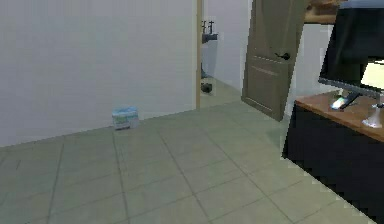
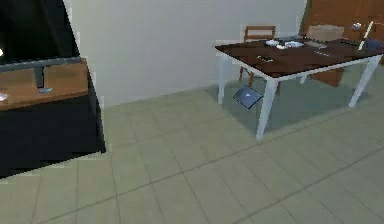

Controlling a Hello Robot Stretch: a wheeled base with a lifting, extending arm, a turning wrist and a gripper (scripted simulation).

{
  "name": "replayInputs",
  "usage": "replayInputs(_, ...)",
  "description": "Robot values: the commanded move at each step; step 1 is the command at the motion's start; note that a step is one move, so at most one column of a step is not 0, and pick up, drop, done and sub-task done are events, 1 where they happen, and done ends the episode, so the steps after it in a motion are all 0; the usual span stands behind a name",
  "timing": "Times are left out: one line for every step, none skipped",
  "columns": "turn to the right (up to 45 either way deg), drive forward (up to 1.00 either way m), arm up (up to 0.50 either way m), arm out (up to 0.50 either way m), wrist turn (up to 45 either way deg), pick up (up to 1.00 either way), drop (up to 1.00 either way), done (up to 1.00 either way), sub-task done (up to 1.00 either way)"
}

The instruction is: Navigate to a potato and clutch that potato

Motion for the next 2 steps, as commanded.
replayInputs(9.0, 0.00, 0.00, 0.00, 0.0, 0.00, 0.00, 0.00, 0.00)
replayInputs(0.0, 1.00, 0.00, 0.00, 0.0, 0.00, 0.00, 0.00, 0.00)
